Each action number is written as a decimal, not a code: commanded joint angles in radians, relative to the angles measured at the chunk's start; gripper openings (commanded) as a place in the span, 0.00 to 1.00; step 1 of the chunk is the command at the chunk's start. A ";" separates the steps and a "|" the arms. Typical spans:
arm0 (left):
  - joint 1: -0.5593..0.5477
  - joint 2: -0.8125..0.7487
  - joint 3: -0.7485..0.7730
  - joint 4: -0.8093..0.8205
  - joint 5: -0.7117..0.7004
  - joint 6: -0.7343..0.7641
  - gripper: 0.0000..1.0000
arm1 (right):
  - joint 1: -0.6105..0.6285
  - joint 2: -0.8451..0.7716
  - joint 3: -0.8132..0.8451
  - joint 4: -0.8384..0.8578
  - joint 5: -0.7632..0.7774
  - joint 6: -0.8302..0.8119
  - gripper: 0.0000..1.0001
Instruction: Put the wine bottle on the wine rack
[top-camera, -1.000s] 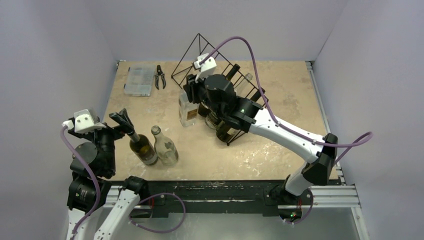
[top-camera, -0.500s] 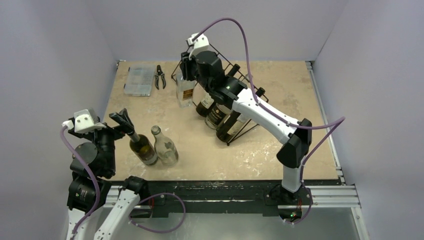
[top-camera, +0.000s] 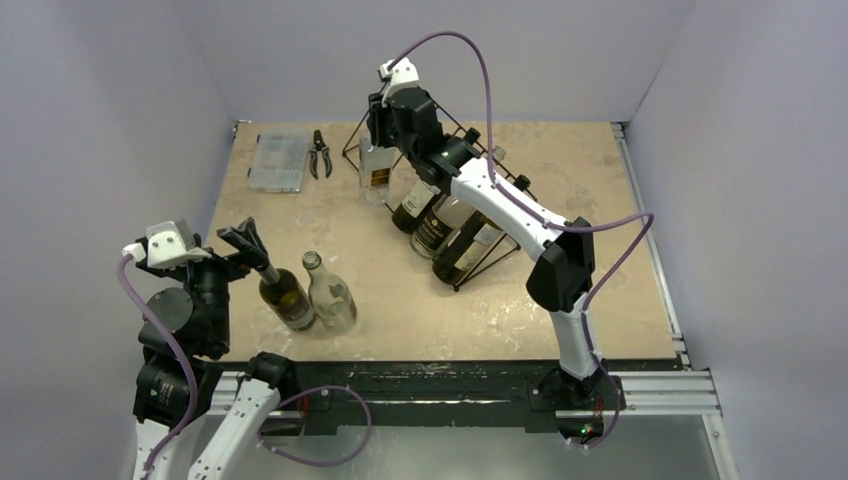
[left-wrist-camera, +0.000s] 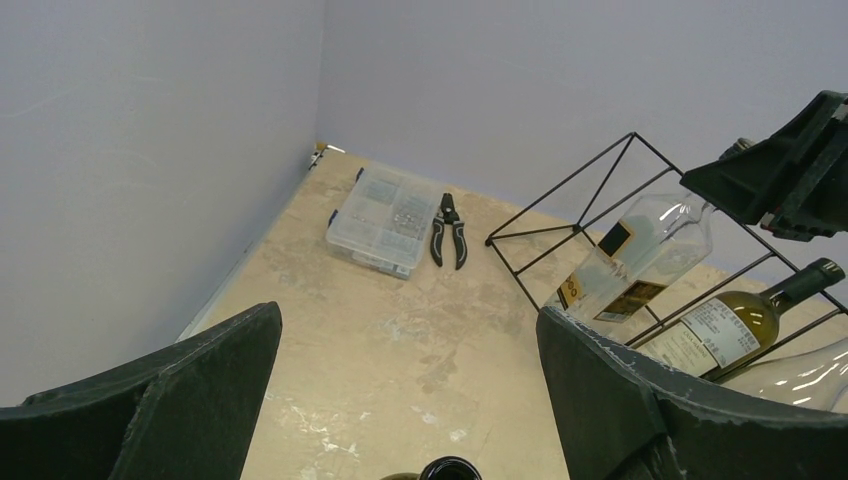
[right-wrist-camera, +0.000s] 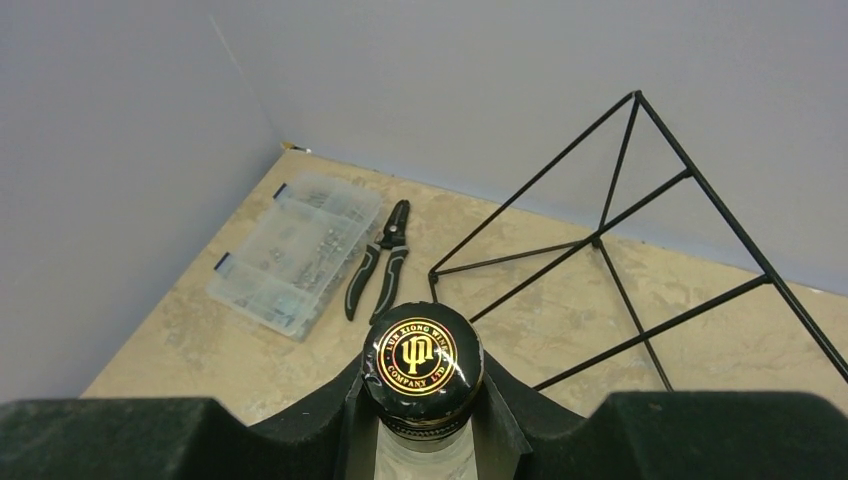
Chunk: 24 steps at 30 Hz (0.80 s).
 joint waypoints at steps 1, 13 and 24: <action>-0.001 0.012 0.016 0.003 0.027 -0.016 1.00 | -0.036 -0.042 0.096 0.171 -0.029 0.051 0.00; -0.001 0.007 0.016 0.005 0.048 -0.020 1.00 | -0.122 -0.034 0.031 0.192 -0.128 0.172 0.00; -0.001 0.013 0.015 0.003 0.068 -0.025 1.00 | -0.170 0.023 0.048 0.182 -0.191 0.249 0.00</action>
